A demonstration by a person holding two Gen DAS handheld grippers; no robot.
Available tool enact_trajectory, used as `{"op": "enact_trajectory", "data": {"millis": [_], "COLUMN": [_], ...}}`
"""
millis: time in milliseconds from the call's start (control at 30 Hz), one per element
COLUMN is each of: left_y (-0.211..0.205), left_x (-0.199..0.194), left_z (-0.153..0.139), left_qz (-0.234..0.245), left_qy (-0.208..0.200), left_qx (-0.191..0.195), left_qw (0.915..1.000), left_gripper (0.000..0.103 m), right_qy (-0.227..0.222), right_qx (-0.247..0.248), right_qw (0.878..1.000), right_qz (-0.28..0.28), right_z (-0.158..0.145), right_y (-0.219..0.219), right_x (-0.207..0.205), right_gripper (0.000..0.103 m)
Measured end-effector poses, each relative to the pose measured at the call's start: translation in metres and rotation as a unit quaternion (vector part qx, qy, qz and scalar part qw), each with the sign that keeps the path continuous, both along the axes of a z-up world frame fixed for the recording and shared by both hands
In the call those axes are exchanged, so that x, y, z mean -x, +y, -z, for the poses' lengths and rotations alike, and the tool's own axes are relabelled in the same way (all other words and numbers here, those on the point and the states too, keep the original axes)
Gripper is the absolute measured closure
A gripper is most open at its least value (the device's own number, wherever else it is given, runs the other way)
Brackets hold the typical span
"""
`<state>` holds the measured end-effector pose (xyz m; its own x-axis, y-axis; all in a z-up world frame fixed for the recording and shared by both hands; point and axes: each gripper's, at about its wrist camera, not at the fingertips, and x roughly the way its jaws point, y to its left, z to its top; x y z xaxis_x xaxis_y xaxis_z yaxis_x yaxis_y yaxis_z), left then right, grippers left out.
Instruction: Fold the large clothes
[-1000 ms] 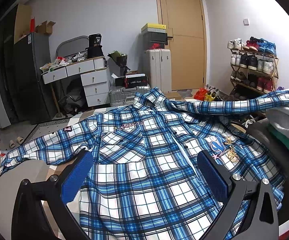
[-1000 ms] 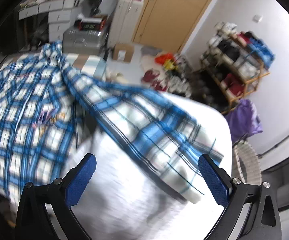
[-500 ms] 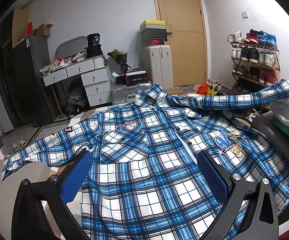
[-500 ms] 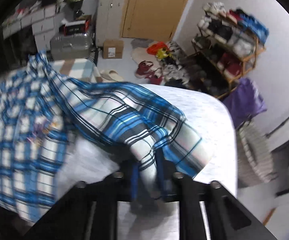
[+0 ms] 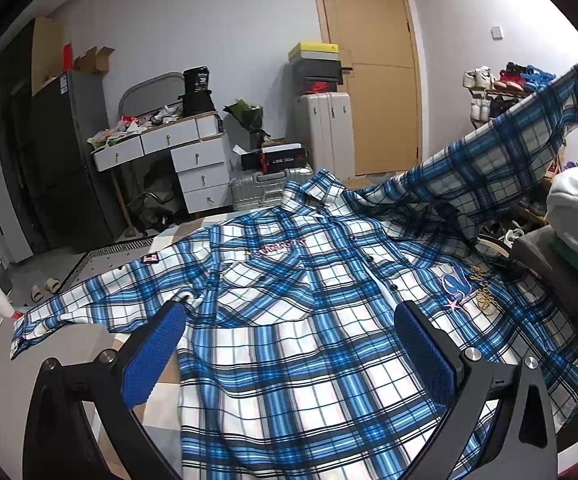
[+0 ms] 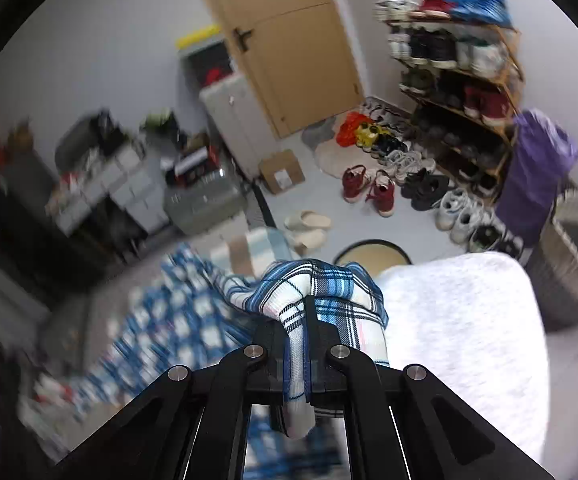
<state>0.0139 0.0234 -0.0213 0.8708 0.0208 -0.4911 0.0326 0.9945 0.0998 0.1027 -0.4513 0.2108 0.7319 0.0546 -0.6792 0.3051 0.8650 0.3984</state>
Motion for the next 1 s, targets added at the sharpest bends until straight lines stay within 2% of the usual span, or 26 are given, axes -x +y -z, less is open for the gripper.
{"op": "enact_trajectory", "data": {"millis": [133, 267, 367, 533, 600, 700, 800, 867, 933, 1000], "left_y": [0.013, 0.032, 0.052, 0.088, 0.105, 0.128, 0.146, 0.155, 0.16, 0.16], "left_x": [0.002, 0.006, 0.008, 0.014, 0.016, 0.019, 0.017, 0.015, 0.012, 0.007], "left_z": [-0.003, -0.006, -0.009, -0.012, -0.013, -0.012, -0.009, -0.008, -0.006, -0.004], "left_qz": [-0.009, -0.022, -0.038, -0.074, -0.094, -0.119, -0.141, -0.157, -0.171, -0.176], "left_qy": [-0.006, -0.013, -0.02, -0.026, -0.029, -0.028, -0.021, -0.02, -0.02, -0.018], "left_qx": [0.0, 0.007, 0.015, 0.044, 0.056, 0.083, 0.118, 0.133, 0.137, 0.139], "left_qw": [0.9999, 0.9996, 0.999, 0.996, 0.9936, 0.9891, 0.9827, 0.9784, 0.9755, 0.9743], "left_gripper": [0.001, 0.001, 0.001, 0.001, 0.001, 0.001, 0.001, 0.001, 0.001, 0.001], "right_qy": [0.016, 0.043, 0.058, 0.071, 0.071, 0.049, 0.027, 0.041, 0.066, 0.128], "right_qx": [-0.016, -0.035, -0.045, -0.069, -0.087, -0.13, -0.175, -0.195, -0.218, -0.229], "right_qw": [1.0, 0.997, 0.991, 0.969, 0.956, 0.941, 0.928, 0.922, 0.918, 0.907], "right_qz": [0.006, -0.044, -0.109, -0.225, -0.271, -0.309, -0.328, -0.332, -0.325, -0.331], "right_z": [-0.002, 0.007, 0.011, 0.021, 0.034, 0.053, 0.086, 0.125, 0.175, 0.238], "right_y": [0.014, 0.065, 0.126, 0.251, 0.309, 0.372, 0.412, 0.432, 0.447, 0.466], "right_x": [0.0, -0.008, -0.022, -0.054, -0.071, -0.095, -0.129, -0.154, -0.175, -0.195], "right_gripper": [0.099, 0.099, 0.099, 0.099, 0.099, 0.099, 0.098, 0.096, 0.096, 0.094]}}
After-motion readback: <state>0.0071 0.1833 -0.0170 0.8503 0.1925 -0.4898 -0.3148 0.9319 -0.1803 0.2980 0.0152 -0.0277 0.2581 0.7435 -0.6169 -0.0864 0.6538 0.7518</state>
